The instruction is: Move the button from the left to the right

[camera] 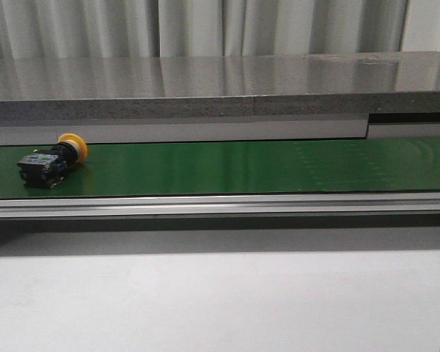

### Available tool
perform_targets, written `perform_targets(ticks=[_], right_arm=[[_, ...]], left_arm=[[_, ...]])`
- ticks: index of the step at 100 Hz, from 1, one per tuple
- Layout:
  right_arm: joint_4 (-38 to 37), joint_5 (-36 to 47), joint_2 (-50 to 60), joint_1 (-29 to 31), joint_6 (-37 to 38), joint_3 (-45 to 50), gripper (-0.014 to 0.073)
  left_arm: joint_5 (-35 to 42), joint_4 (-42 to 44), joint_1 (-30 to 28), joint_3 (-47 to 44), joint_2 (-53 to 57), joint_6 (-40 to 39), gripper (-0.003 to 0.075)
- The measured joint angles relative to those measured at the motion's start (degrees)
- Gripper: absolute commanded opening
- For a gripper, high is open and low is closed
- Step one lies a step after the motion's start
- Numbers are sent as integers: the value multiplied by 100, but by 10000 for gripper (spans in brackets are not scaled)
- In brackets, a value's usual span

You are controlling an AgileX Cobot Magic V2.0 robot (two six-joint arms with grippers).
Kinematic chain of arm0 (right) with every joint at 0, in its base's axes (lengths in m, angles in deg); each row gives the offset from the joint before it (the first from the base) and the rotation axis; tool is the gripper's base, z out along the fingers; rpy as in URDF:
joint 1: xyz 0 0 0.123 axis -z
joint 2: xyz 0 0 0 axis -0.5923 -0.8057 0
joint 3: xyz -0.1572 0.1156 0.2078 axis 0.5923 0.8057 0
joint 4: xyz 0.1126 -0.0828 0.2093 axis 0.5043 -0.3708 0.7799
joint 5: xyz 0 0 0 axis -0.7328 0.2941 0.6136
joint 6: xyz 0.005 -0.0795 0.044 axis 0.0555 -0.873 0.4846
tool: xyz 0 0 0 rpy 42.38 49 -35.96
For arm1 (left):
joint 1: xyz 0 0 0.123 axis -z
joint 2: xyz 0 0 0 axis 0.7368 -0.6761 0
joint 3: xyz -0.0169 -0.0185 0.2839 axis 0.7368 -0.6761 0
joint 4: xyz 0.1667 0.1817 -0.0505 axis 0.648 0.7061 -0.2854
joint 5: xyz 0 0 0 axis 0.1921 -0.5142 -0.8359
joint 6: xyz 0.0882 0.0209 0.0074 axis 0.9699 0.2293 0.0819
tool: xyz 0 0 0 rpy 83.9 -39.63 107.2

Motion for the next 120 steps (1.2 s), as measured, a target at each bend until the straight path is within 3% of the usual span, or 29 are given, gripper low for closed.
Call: perform_targets(ticks=[24, 71, 100, 120], right_arm=[[0, 0, 0, 0, 0, 0, -66], [0, 25, 0, 0, 0, 0, -66], [0, 453, 0, 0, -1, 0, -66], [0, -52, 0, 0, -1, -752, -66]], left_arm=[[0, -2, 0, -12, 0, 0, -21], [0, -12, 0, -12, 0, 9, -20], [0, -12, 0, -12, 0, 9, -20], [0, -12, 0, -12, 0, 9, -20]])
